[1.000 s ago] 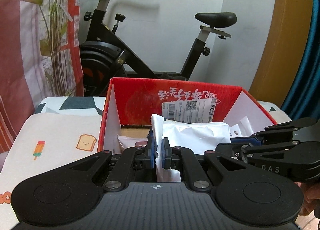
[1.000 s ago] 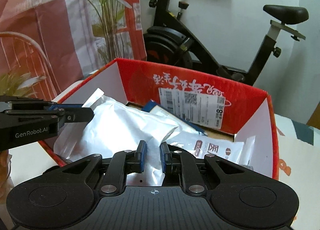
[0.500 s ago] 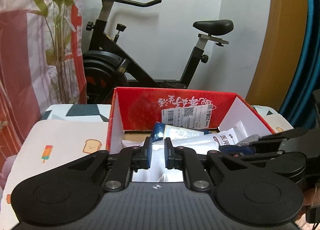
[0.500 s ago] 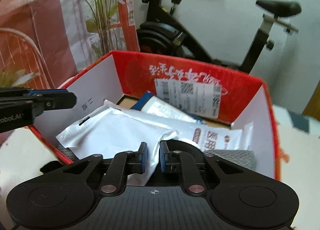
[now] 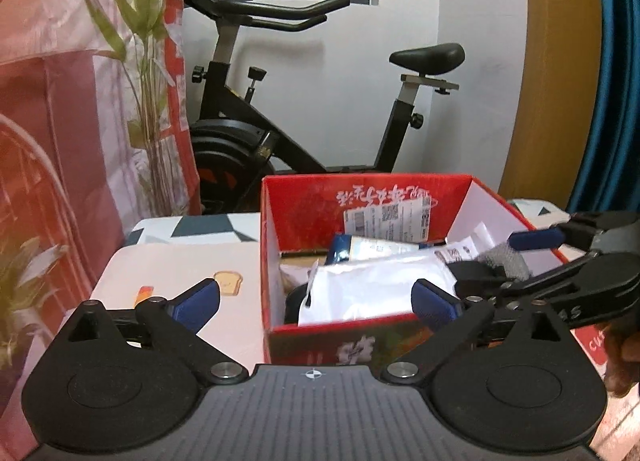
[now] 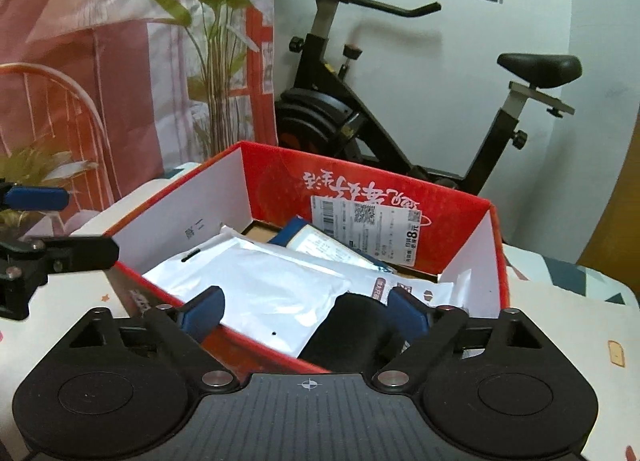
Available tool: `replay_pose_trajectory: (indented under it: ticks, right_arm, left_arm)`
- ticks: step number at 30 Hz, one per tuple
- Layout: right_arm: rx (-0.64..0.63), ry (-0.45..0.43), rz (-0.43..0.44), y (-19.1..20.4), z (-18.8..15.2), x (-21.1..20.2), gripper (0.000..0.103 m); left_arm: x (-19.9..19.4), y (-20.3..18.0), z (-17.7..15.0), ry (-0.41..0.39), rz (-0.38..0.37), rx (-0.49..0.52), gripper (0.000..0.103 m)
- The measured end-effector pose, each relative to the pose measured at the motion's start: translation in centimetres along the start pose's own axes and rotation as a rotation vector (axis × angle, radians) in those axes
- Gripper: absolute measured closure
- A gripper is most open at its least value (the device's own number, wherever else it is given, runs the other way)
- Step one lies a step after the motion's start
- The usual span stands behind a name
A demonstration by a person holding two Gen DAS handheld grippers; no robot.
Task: Organize soft objects
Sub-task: 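Move both tools down to the black glove in front of the box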
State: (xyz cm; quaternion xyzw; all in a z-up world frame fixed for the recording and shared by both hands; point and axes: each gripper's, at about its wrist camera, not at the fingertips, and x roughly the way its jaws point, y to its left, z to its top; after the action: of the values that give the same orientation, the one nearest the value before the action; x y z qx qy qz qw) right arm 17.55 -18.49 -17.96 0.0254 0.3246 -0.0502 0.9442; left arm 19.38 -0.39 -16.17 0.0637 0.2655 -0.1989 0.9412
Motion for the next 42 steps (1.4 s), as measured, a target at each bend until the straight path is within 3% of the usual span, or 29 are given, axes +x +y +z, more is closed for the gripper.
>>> replay_pose_trajectory:
  ticks: [3, 12, 22, 34, 42]
  right_arm:
    - [0.011, -0.016, 0.001, 0.3, -0.5, -1.1, 0.001]
    - [-0.010, -0.001, 0.020, 1.5, -2.8, -2.8, 0.000]
    - [0.027, -0.047, 0.032, 2.6, -6.0, -3.8, 0.000]
    - [0.034, 0.042, 0.047, 3.7, -9.9, -0.4, 0.001]
    - [0.046, 0.006, 0.030, 3.1, -11.8, 1.3, 0.001]
  left_arm:
    - [-0.4, 0.0, -0.6, 0.014, 0.012, -0.009, 0.000]
    - [-1.8, -0.1, -2.5, 0.021, 0.028, -0.033, 0.000]
    - [-1.6, 1.2, -4.7, 0.034, 0.034, -0.103, 0.000]
    - [1.1, 2.4, -8.7, 0.140, 0.030, -0.159, 0.000]
    - [2.3, 2.8, -10.1, 0.155, 0.028, -0.187, 0.000]
